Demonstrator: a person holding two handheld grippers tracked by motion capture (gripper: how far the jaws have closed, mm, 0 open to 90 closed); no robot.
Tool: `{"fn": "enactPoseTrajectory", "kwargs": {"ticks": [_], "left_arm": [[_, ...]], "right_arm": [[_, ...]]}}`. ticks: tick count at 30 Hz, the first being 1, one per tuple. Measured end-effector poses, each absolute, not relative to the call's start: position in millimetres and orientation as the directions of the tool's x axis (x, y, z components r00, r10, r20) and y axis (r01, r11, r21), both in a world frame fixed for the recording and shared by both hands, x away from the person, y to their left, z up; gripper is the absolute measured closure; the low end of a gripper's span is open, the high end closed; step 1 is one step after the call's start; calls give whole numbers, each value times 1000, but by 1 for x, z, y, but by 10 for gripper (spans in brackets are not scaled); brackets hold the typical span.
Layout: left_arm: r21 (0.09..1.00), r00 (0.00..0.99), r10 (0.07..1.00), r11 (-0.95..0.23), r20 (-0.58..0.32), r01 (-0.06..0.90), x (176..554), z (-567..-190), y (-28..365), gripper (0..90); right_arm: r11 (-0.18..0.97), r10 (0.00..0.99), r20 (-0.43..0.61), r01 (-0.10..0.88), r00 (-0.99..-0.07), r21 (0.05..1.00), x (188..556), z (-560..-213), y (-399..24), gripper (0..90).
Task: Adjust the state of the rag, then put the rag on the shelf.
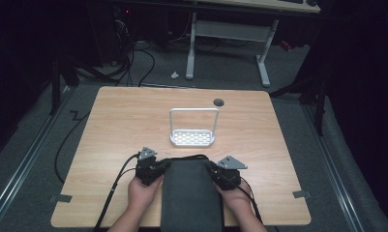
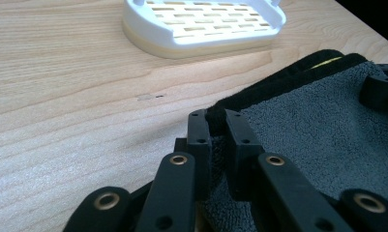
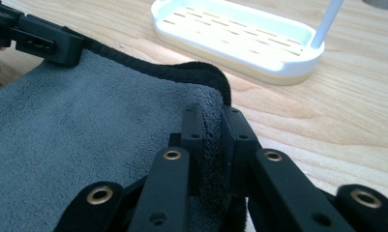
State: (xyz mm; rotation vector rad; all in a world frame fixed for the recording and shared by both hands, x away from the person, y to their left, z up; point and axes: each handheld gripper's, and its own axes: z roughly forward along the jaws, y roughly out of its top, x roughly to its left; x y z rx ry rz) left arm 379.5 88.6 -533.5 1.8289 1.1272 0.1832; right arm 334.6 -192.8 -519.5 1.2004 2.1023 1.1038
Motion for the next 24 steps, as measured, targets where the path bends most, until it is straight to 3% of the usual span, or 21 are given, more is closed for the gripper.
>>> {"fn": "enactPoseTrajectory", "kwargs": {"ticks": [14,24], "left_arm": [[815,573,749,-79,-331,574,375,-519,92,823],[880,608,755,-87,-247,467,369,-490,90,826]], "right_arm": [[284,871,-39,436,-491,854,329,-512,-193,820],[266,878,-61,379,-475,886,326,-490,-192,819]]}}
